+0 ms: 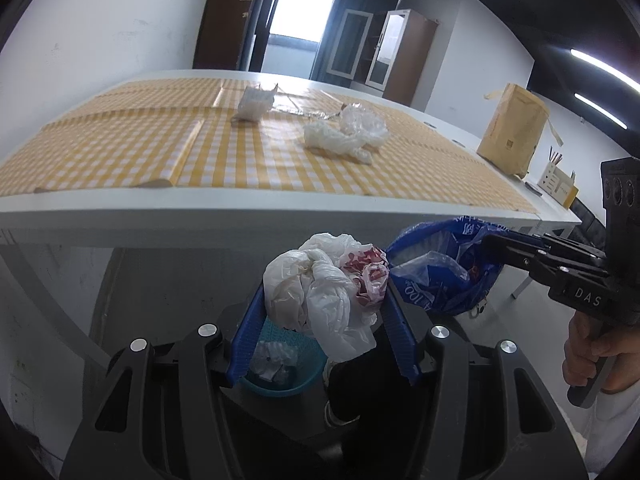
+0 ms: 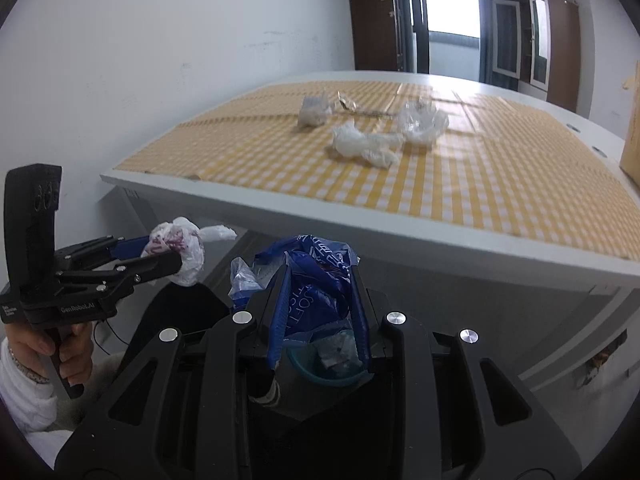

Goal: Collect trash
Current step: 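Lift the white bag and blue bag and carry them down over the wastebasket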

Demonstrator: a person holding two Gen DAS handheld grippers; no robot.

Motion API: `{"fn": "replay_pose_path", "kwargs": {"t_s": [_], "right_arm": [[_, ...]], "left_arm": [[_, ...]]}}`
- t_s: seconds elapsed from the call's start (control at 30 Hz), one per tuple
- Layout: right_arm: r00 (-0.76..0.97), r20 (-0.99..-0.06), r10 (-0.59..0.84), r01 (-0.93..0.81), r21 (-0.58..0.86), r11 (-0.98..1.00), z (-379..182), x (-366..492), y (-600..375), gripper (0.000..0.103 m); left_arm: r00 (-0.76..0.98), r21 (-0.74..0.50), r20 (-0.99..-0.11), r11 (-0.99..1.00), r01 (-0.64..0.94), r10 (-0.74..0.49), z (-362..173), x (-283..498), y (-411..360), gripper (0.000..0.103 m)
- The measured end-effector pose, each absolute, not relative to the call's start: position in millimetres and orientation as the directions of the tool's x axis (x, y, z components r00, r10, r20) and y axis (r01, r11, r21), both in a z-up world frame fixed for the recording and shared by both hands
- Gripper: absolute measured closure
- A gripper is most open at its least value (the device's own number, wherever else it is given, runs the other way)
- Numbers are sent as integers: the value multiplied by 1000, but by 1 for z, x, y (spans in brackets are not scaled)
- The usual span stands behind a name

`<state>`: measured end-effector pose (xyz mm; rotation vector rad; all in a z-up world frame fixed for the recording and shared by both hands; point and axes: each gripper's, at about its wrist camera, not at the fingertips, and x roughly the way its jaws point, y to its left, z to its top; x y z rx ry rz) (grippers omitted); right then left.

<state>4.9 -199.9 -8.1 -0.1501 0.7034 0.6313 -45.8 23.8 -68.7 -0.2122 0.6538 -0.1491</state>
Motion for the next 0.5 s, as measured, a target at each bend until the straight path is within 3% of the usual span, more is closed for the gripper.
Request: {"fn": "replay_pose_path", "kwargs": {"t_s": [0.13, 0.5], "right_arm": [[564, -680, 469, -580, 79, 811, -34, 11, -195, 77], [472, -765, 439, -584, 101, 805, -107, 38, -174, 77]], "left_arm": [[775, -197, -605, 977, 77, -183, -83, -44, 20, 47], [689, -238, -692, 969, 63, -215, -140, -12, 28, 47]]}}
